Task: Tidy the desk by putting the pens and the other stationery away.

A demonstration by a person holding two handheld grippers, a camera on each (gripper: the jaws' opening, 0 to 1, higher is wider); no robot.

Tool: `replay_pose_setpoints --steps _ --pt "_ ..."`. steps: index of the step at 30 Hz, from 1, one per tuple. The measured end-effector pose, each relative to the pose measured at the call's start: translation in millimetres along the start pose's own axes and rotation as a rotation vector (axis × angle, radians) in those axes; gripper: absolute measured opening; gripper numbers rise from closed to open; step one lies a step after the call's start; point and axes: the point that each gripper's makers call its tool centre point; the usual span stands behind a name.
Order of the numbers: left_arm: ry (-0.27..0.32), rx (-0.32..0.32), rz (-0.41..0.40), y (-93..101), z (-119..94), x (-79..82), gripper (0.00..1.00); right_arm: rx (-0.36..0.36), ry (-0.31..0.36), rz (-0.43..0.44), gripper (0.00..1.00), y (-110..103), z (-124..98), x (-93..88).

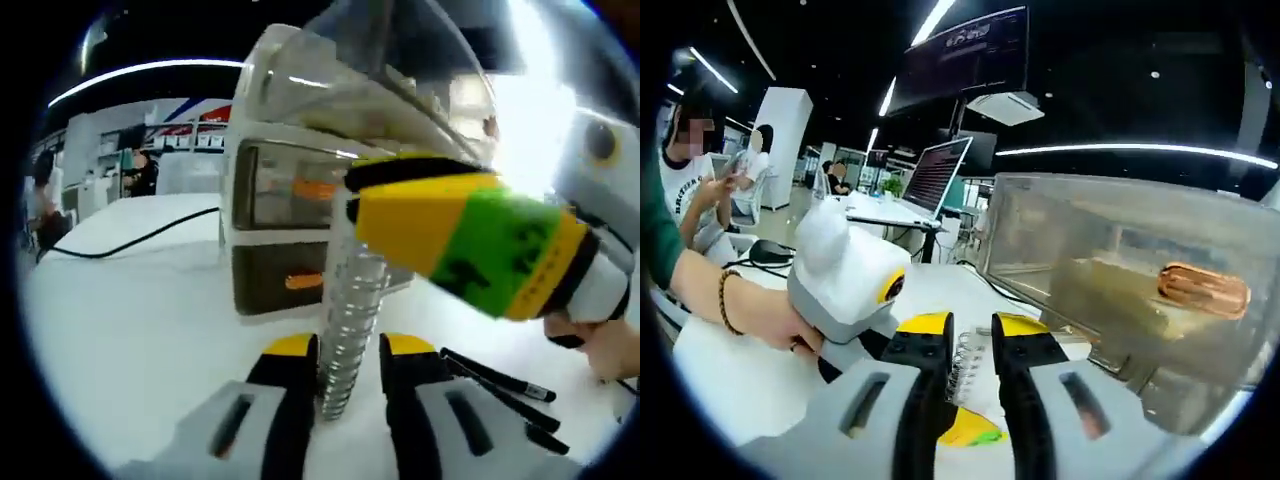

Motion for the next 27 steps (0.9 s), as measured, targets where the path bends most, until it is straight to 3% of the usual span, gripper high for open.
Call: replay_pose_setpoints --steps 3,5,12,14,15,17,20,23,27 --pt "0.040 0.043 0.074 -6.1 1.3 5.2 0.21 0.009 0.004 0.036 0.19 1.6 3.0 0.0" --pt "0.054 0.085 0.091 -11.4 2.6 5.7 0.12 0.014 0.006 0.083 0.19 3.4 5.0 0.6" --pt "0.060 0.045 0.044 -16.4 4.7 4.9 0.12 0.054 -0.022 0.100 0.20 1.2 -5.1 -5.7" --pt "0.059 0.038 0.074 -16.7 5.2 5.7 0.12 0.077 0.037 0.060 0.20 0.1 -12.8 0.1" --pt "0.064 0.032 0.087 -16.3 5.0 5.3 0.12 0.059 0.068 0.035 0.20 2.7 -19.3 3.2" --pt "0.067 0.026 0.090 -17.2 3.5 5.5 0.12 0.018 0.054 -0.051 0.20 7.0 -36.8 -3.0" --pt "0.077 0.022 0.053 -22.0 0.5 5.7 0.12 -0.050 0.075 -0.088 0.20 14.9 -58.6 -10.1" --pt "0.088 0.023 0.012 -28.1 -2.0 6.1 0.12 -0.105 0.014 -0.116 0.20 28.4 -74.8 -29.7" --pt "0.107 0.023 0.028 -27.2 -5.8 9.3 0.12 -0.152 -0.033 -0.075 0.20 43.0 -80.6 -46.4"
Point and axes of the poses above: the point that each gripper's makers call its tool centre point, and the gripper's own axes: z roughly forward along the fingers, y roughly to its right, x roughly out of its top, and after that the axes turned 4 degrees about -x, right-handed
